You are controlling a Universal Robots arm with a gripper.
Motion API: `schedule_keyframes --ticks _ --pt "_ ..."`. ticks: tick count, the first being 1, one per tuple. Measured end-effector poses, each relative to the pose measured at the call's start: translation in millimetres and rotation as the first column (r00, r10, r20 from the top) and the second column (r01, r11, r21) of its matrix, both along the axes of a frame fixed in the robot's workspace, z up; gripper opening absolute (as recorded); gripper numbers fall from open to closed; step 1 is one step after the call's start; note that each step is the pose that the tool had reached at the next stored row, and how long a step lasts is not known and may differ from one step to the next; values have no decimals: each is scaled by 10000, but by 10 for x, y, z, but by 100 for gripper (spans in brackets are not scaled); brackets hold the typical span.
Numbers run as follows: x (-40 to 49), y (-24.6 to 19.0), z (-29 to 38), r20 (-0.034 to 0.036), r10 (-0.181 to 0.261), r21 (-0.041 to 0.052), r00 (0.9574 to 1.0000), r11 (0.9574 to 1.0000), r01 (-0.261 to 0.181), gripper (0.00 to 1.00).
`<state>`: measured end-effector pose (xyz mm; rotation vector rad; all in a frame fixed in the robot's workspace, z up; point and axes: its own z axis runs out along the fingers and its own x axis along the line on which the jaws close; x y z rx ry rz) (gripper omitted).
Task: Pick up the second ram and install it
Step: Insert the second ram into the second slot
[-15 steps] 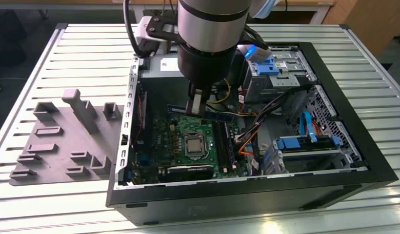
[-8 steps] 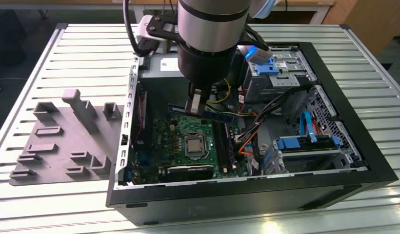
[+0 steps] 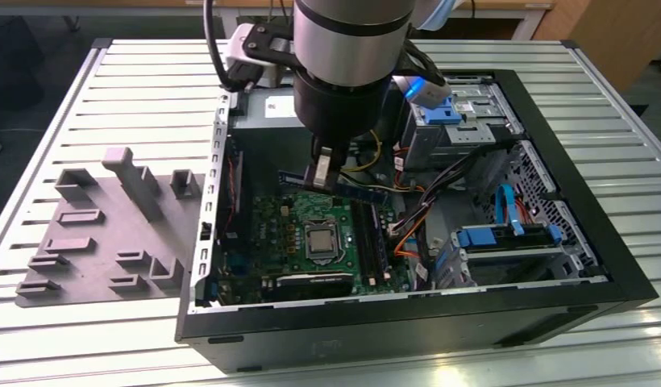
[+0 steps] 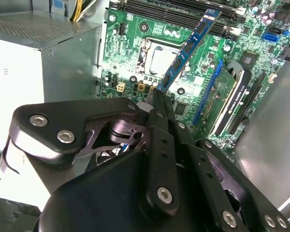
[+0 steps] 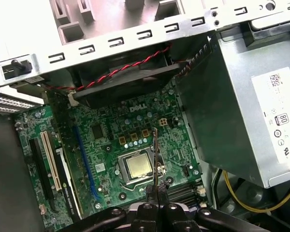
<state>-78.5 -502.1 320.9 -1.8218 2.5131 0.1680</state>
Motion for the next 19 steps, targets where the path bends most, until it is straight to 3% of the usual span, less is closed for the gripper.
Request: schedule_keyframes --ticks 19 --pt "0 0 -1 0 -778 -1 9970 9970 778 11"
